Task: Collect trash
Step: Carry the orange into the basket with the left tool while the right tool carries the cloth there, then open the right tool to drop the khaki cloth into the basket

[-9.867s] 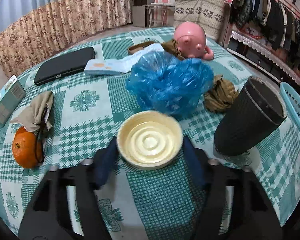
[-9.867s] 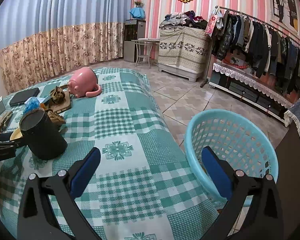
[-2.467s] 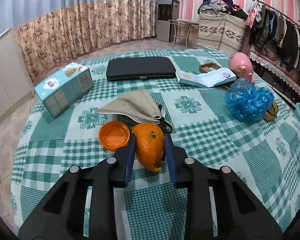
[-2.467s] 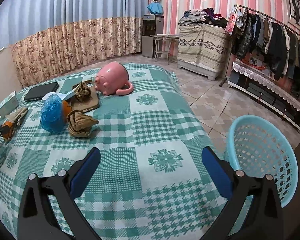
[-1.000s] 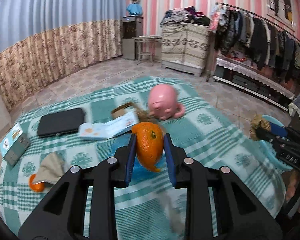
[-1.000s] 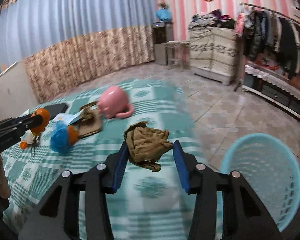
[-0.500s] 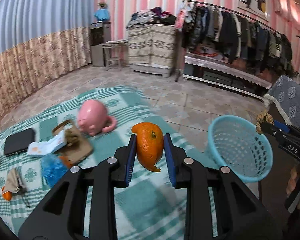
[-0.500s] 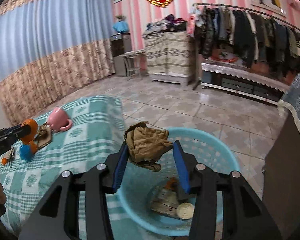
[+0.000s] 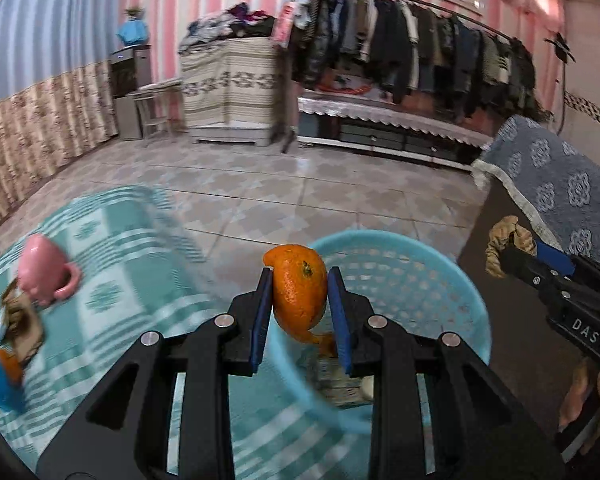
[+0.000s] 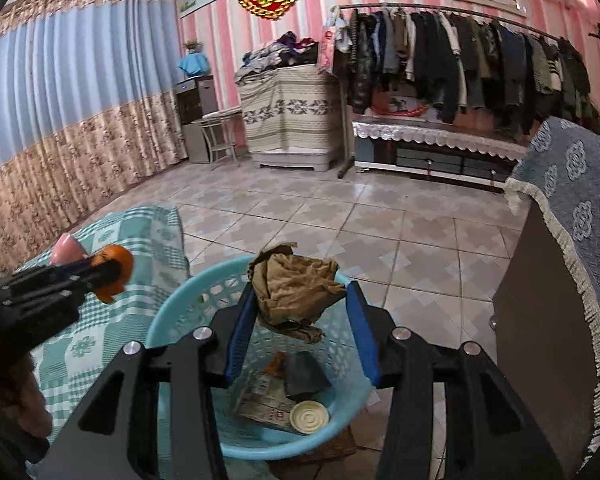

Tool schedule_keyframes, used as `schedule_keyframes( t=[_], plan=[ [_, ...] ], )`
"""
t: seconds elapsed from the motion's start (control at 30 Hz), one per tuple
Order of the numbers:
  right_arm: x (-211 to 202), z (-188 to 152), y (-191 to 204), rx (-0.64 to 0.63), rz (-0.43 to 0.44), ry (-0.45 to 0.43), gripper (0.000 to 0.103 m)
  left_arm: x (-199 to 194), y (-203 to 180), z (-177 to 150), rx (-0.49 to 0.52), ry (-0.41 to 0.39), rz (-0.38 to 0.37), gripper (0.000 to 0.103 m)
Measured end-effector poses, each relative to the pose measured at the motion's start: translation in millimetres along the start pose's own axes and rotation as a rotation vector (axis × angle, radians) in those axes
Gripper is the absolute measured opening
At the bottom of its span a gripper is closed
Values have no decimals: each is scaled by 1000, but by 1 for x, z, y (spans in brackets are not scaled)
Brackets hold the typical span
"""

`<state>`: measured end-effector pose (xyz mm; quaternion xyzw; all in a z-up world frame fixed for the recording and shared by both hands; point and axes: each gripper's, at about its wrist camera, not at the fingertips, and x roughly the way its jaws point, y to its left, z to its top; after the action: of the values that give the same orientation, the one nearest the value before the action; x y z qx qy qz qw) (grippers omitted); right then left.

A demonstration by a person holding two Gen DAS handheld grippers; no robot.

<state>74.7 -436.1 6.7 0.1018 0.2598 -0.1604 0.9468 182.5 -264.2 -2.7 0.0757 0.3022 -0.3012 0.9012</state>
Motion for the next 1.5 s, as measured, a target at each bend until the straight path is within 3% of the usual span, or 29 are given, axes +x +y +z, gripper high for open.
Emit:
schedule_keyframes(
  t=[0.23, 0.4, 0.57, 0.67, 0.93, 1.23, 1.4, 1.47, 1.5],
  plan=[
    [8, -6, -35, 58, -20, 17, 45, 38, -47, -2, 90, 40, -20, 27],
    [13, -9, -39, 68, -22, 25, 45, 47, -47, 3, 89, 48, -21, 35],
    [19, -14, -37, 62, -15, 32, 45, 41, -38, 8, 75, 36, -5, 71],
    [23, -18, -33, 55, -10, 40, 45, 32, -28, 12, 65, 12, 22, 82],
    [28, -20, -21, 39, -4, 49, 46, 7, 7, 18, 23, -46, 110, 94],
    [52, -17, 16, 42, 17, 72, 47, -15, 50, 16, -31, -79, 189, 97],
    [66, -19, 25, 46, 17, 94, 56, -26, 63, 8, -40, -80, 210, 97],
    [68, -21, 29, 44, 11, 102, 69, -32, 67, 3, -36, -84, 224, 97],
    [69, -21, 31, 41, 9, 105, 70, -34, 68, 2, -36, -85, 227, 97]
  ],
)
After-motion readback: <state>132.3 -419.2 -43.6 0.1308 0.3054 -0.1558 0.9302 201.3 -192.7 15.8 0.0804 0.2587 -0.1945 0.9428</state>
